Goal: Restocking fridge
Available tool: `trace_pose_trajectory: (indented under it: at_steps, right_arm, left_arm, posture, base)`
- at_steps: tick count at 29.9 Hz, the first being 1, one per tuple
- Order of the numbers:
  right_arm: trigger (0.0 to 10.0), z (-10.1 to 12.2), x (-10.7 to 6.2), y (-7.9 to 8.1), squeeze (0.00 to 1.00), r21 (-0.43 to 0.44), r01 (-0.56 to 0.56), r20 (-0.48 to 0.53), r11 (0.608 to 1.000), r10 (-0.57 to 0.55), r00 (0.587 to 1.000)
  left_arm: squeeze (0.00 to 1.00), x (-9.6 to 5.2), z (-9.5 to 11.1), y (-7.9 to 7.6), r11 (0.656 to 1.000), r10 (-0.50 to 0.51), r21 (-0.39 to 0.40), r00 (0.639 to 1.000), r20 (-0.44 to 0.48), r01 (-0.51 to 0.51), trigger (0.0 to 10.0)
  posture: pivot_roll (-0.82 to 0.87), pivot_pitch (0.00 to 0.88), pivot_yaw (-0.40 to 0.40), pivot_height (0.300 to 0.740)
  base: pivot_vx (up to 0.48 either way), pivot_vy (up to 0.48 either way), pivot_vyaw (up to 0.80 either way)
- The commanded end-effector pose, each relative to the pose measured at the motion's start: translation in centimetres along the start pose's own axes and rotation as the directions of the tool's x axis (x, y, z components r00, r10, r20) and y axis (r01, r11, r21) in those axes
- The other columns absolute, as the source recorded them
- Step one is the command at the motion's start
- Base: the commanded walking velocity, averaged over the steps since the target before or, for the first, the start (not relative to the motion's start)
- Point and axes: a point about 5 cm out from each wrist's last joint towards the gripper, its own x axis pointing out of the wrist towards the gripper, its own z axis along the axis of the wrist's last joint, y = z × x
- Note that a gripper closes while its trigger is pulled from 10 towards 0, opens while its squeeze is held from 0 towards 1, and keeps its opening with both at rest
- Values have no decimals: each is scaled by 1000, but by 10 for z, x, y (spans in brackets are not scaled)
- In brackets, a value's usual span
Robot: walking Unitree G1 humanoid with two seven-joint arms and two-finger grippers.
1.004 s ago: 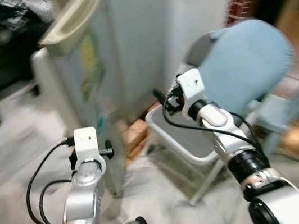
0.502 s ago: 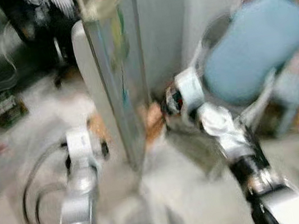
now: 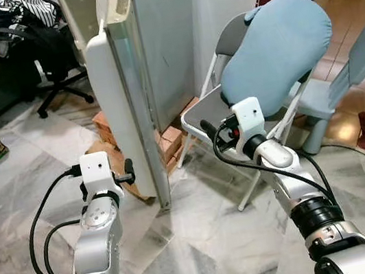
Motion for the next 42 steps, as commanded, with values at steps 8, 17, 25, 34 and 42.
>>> trace_pose_trajectory:
  at_steps: [8,17,25,34,42]
  right_arm:
    - [10000,10,5,5,0,-4,2,31,1000,-2,1000]
    - [10000,23,20,12,0,6,50,48,999,-50,998]
    - [10000,32,27,18,0,6,40,73,999,-41,997]
    - [10000,26,26,0,0,-20,153,40,988,-152,988]
    - [10000,31,35,-14,0,30,249,7,968,-249,968]
  left_arm:
    - [0,0,4,10,999,46,-17,998,43,-45,10000]
    - [0,-2,1,10,998,55,-30,998,28,-54,10000]
    - [0,-2,2,12,996,79,-42,996,37,-77,10000]
    - [0,-3,-6,11,993,95,-63,994,-50,-98,10000]
    - [0,-8,-19,16,993,97,-46,984,-149,-105,10000]
  posture:
    - [61,0,5,740]
    - [63,0,-1,740]
    - [71,0,-10,740]
    - [73,0,-11,740]
    - [80,0,-7,740]
  base:
    - [344,0,0]
    - [480,0,0]
    - [480,0,0]
    - [30,0,0]
    - [0,0,0]
